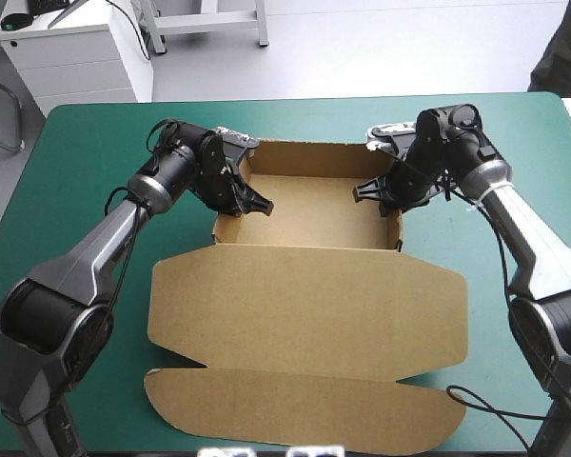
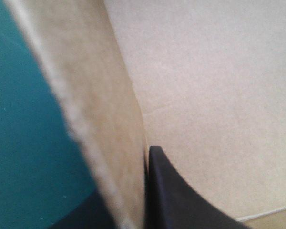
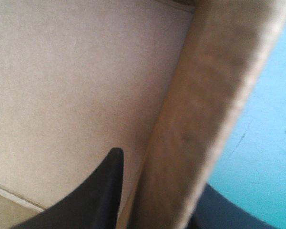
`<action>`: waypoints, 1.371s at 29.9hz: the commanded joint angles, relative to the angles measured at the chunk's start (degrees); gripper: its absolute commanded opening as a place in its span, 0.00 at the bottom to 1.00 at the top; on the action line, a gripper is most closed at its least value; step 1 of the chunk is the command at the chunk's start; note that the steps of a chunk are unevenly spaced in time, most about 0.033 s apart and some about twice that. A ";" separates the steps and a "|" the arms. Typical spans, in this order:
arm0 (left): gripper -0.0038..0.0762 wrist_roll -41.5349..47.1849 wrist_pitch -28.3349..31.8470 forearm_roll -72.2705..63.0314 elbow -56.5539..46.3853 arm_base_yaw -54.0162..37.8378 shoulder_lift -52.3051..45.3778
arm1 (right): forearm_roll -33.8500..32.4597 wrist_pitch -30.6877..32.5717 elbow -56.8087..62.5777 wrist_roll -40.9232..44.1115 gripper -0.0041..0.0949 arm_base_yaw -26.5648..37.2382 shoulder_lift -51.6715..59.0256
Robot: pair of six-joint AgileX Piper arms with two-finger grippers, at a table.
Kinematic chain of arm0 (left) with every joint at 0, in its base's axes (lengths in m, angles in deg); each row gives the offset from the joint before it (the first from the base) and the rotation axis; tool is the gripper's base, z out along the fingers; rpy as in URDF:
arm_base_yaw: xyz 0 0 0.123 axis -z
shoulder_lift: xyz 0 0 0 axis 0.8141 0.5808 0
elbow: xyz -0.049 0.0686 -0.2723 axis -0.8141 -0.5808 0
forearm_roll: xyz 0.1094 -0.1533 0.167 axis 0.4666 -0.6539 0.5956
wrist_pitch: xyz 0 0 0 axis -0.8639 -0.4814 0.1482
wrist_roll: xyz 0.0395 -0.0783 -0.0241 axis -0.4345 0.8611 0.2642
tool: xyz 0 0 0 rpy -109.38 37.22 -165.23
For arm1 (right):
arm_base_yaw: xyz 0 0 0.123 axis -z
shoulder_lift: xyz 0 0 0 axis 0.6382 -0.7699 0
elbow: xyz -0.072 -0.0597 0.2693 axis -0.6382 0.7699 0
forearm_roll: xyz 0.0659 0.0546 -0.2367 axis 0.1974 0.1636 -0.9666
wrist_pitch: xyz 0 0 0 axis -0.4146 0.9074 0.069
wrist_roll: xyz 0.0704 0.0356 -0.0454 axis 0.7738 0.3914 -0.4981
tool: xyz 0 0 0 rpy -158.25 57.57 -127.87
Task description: Fold the box
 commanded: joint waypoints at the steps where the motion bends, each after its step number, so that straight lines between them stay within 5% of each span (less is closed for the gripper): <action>1: 0.04 -3.93 -4.75 -1.52 1.59 -2.19 -1.71 | -0.73 -0.35 -0.21 -1.49 0.03 -0.13 1.49; 17: 0.05 -4.45 -6.07 -2.37 1.59 -2.73 1.60 | -3.47 -0.35 0.09 -3.45 0.03 -3.50 -2.46; 23: 0.30 -4.33 -6.07 -4.30 1.59 -2.73 1.60 | -3.47 -0.35 0.09 -2.97 0.04 -3.50 -3.51; 29: 0.53 -4.33 -6.07 -3.67 1.59 -2.73 1.60 | -3.47 -0.35 0.09 -2.97 0.29 -3.50 -3.63; 35: 0.56 -4.43 -6.07 -4.11 1.59 -2.73 1.60 | -3.47 -0.35 0.09 -2.95 0.67 -3.50 -3.63; 41: 0.56 -5.04 -6.07 -4.53 1.59 -2.73 0.84 | -3.11 -0.35 0.09 -2.27 0.73 -3.50 -3.42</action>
